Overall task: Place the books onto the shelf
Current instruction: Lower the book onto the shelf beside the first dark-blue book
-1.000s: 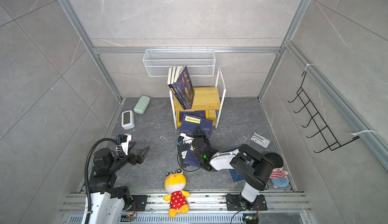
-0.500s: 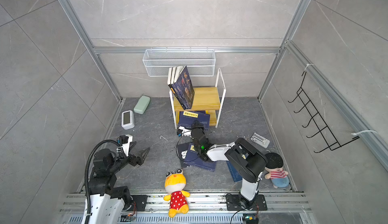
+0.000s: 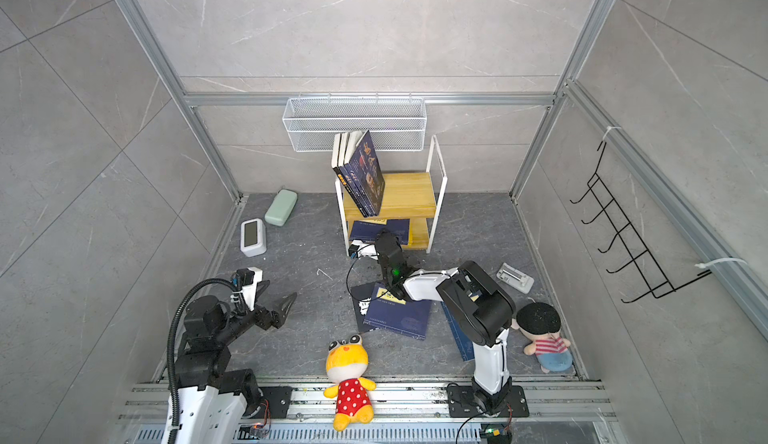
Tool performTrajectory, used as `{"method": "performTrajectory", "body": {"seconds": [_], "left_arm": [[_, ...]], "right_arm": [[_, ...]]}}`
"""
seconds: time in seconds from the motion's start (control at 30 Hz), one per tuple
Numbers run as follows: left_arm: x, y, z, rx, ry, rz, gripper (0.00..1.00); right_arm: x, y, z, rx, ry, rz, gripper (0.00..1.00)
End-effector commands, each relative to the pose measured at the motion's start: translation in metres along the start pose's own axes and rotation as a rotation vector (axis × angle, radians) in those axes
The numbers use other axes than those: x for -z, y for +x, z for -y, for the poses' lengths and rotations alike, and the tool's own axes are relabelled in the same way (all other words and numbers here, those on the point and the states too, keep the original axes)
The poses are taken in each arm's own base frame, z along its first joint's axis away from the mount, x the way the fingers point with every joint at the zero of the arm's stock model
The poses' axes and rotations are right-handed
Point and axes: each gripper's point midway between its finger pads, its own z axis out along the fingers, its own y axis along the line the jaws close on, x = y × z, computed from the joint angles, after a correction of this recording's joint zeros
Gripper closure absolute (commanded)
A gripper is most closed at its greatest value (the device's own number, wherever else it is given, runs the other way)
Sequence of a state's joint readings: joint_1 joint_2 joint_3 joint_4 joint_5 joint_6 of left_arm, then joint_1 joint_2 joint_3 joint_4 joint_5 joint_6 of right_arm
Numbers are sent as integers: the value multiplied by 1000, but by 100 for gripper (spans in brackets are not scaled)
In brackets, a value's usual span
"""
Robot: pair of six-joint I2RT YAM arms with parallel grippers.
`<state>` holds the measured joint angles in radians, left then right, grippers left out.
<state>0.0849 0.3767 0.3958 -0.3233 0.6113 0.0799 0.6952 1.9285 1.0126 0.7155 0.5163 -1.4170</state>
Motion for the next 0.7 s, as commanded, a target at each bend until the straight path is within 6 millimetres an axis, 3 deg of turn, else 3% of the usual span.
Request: {"method": "performTrajectory", "body": {"seconds": [0.0,0.1,0.3,0.4,0.43,0.57,0.67], "left_arm": [[2,-1,2,-12,11,9,0],[1,-1,2,-8,12,10,0],[1,-2,3,-5,19,14,0],[2,-2,4,-11,19,17,0],[2,-2,5,-10,22,19,0],[2,-2,2,-6,12,17,0],[2,-2,4,-9,22,21,0]], "right_arm": [[-6,-8,-8,10,-64,30,94],[-3,-5,-21,50,-135,24,76],[4,0,-32,53,-242,11,59],[9,2,-38,48,-285,14,36],[10,2,-36,35,-292,10,33],[17,7,-34,18,-316,-4,35],[18,7,-28,-8,-310,5,50]]}}
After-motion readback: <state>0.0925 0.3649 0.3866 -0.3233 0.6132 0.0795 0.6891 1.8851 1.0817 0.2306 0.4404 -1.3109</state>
